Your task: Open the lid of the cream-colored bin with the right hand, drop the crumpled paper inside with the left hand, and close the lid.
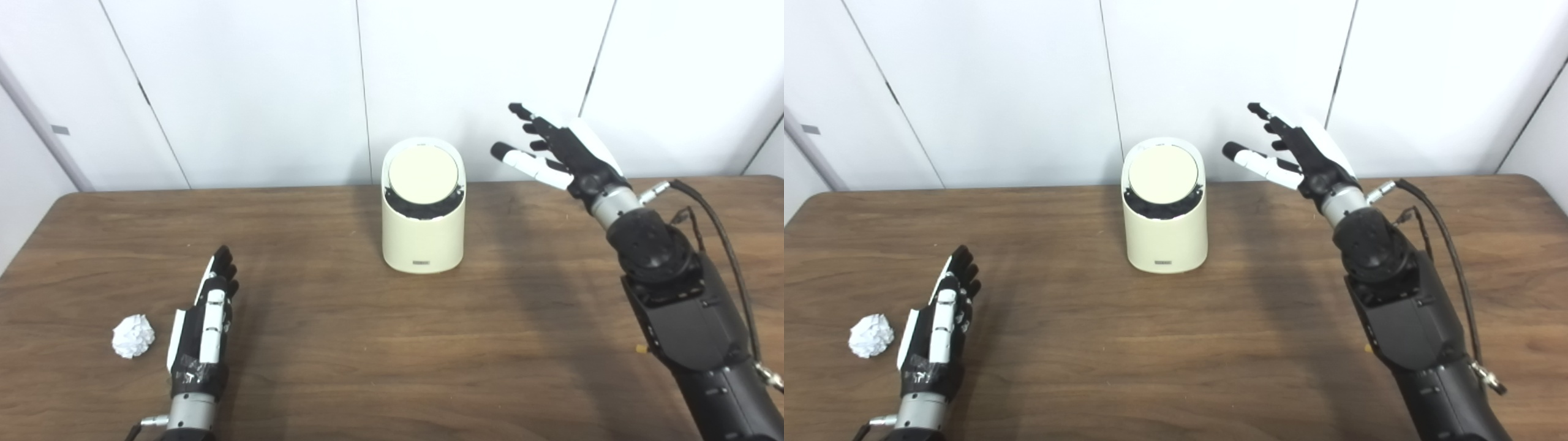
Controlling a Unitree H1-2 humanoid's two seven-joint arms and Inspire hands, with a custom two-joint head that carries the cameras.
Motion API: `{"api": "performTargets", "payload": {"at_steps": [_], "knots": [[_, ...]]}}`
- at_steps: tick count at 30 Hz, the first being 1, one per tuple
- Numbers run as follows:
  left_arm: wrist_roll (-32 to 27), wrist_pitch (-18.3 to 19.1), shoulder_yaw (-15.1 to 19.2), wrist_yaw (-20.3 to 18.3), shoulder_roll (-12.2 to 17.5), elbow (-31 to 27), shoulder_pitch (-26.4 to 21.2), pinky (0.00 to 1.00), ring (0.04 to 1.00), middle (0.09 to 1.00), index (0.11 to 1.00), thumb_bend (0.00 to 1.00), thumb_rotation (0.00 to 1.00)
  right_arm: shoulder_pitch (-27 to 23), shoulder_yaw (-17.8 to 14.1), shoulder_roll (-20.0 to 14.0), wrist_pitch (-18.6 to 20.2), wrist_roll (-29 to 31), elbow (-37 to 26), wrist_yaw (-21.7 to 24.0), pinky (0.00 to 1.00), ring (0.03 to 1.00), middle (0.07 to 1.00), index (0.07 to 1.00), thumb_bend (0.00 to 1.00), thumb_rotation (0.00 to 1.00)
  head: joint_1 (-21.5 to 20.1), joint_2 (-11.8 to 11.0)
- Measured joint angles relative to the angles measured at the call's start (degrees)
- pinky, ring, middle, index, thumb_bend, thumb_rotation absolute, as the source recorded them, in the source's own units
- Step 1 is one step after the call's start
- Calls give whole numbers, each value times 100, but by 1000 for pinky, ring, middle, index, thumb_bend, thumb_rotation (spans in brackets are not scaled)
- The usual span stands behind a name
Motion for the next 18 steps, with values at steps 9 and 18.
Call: {"api": "performTargets", "payload": {"at_steps": [9, 18], "knots": [[24, -124, -9, -4, 4, 23, -13, 1000, 1000, 1000, 1000, 332, 934, -402, 197, -103, 50, -199, 282, 196, 822, 904, 937, 930, 852, 733, -9, -44], [42, -151, -16, -11, 7, 30, -15, 1000, 1000, 1000, 1000, 312, 954, -802, 455, -170, 261, -570, 373, 573, 795, 902, 936, 935, 913, 584, -18, -44]]}}
